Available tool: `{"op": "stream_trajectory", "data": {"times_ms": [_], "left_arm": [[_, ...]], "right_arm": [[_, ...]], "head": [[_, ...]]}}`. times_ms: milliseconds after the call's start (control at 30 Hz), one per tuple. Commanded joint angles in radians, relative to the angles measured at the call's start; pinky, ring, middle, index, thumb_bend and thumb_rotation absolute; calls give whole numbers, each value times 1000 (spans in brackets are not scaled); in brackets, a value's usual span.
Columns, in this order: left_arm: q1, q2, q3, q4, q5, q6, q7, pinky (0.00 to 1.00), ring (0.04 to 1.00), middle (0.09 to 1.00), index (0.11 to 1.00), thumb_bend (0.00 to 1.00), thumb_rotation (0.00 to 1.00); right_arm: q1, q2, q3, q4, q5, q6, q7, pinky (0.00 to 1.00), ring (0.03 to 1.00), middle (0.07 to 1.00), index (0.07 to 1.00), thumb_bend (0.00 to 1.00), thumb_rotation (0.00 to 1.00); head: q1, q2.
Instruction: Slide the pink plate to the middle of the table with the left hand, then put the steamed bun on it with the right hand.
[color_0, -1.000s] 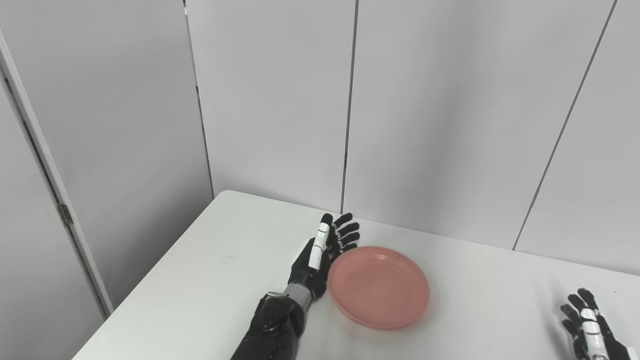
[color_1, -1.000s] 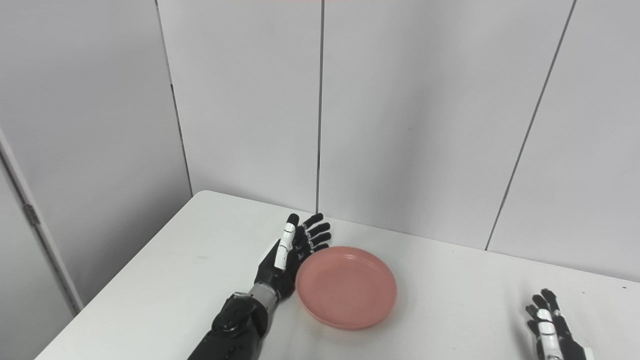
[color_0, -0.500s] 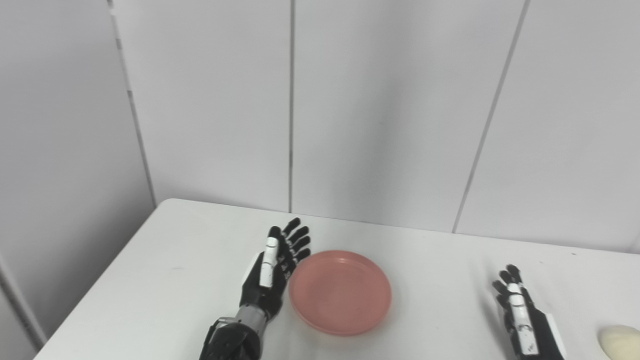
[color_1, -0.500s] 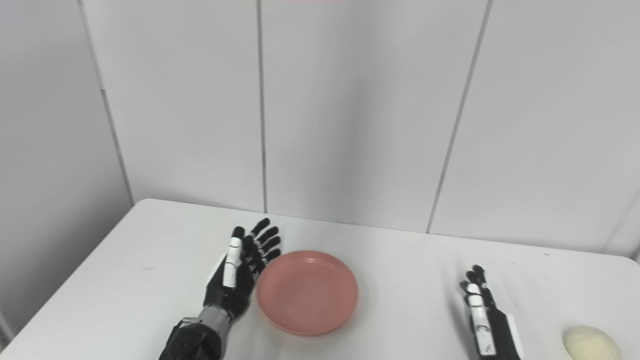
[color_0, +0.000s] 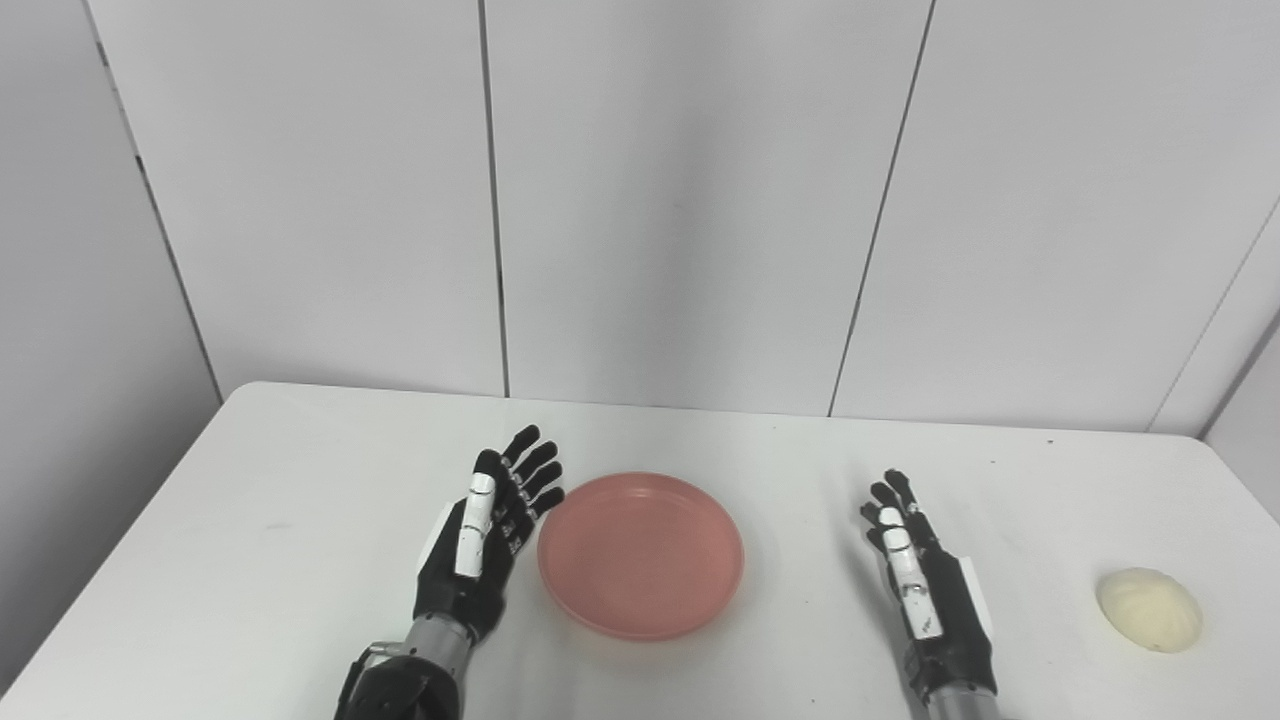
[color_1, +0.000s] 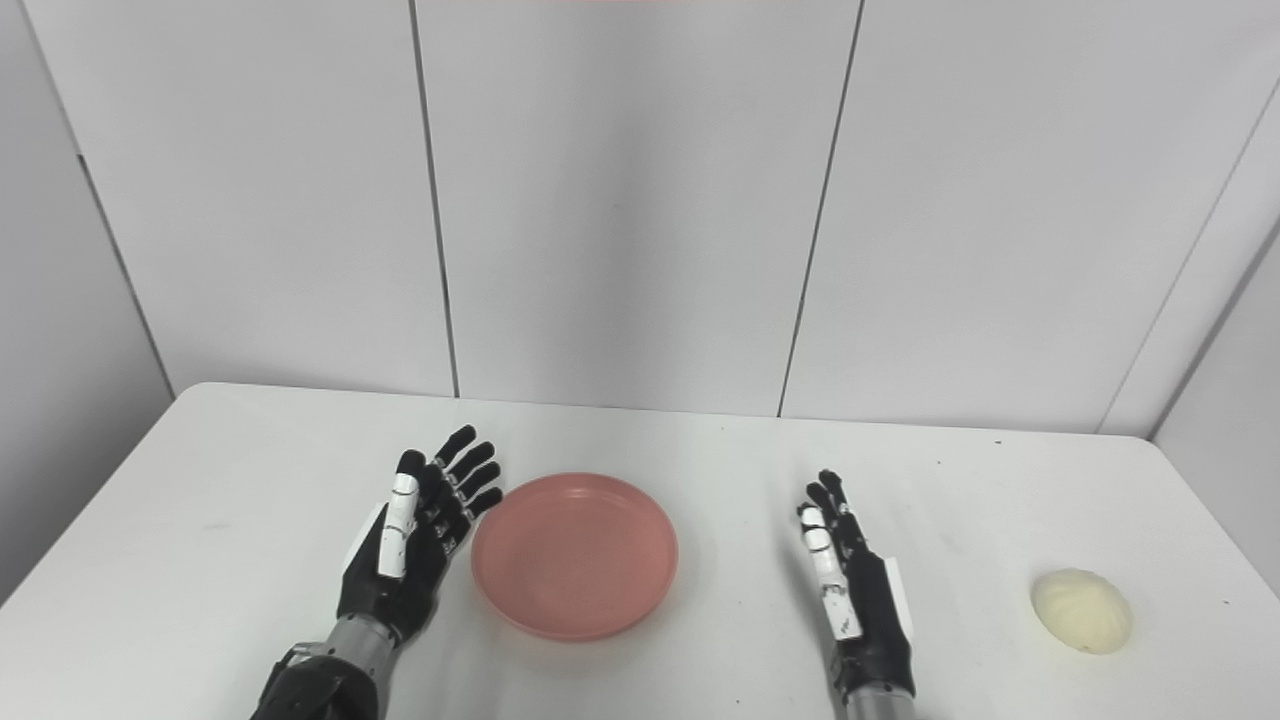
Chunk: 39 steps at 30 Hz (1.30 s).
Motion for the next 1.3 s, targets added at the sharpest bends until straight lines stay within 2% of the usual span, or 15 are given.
{"op": "stream_trajectory", "data": {"times_ms": [0, 200, 333, 533, 633, 800, 867, 1033, 1167, 1267], "left_arm": [[18, -12, -9, -10, 11, -3, 7, 887, 907, 905, 891, 670, 939], [31, -35, -34, -24, 33, 17, 16, 922, 930, 925, 905, 650, 976], [30, -49, -47, -3, 43, 8, 16, 939, 940, 934, 907, 647, 978], [25, -53, -69, 24, 50, -7, 5, 995, 978, 962, 933, 607, 999], [15, -57, -59, 59, 44, -57, 8, 997, 973, 960, 935, 610, 994], [-6, -67, -25, 118, 25, -195, 5, 949, 951, 949, 928, 653, 972], [-13, -68, -18, 133, 21, -231, 1, 940, 947, 947, 926, 665, 974], [-26, -64, -8, 152, 23, -272, 5, 904, 932, 935, 914, 657, 971], [-37, -62, 1, 173, 38, -305, 21, 911, 929, 926, 905, 657, 965], [-40, -60, 1, 182, 49, -305, 31, 932, 939, 935, 914, 650, 983]], "right_arm": [[-14, 7, 9, -36, -8, -5, -3, 982, 909, 929, 941, 548, 847], [-5, 12, 25, -42, -21, -16, -6, 984, 912, 932, 943, 594, 833], [-2, 16, 32, -37, -20, -35, -5, 954, 909, 926, 934, 561, 818], [-5, 8, 45, -20, -2, -59, 21, 954, 920, 938, 944, 567, 804], [-5, 6, 44, -17, -3, -60, 17, 943, 915, 934, 943, 545, 802], [-1, -2, 42, -17, 3, -53, 26, 976, 922, 942, 949, 573, 813], [-2, 0, 37, -11, 3, -61, 22, 970, 919, 938, 946, 567, 802], [0, -5, 38, -12, -20, -60, 10, 950, 912, 931, 942, 563, 833], [1, -2, 34, -16, -26, -52, 1, 951, 902, 923, 935, 583, 830], [1, -4, 33, -15, -19, -52, 6, 956, 907, 926, 939, 582, 823]], "head": [[-5, -4], [-19, -8], [-22, -14], [-14, -25], [-8, -27], [7, -32], [9, -32], [13, -35], [10, -33], [8, -32]]}}
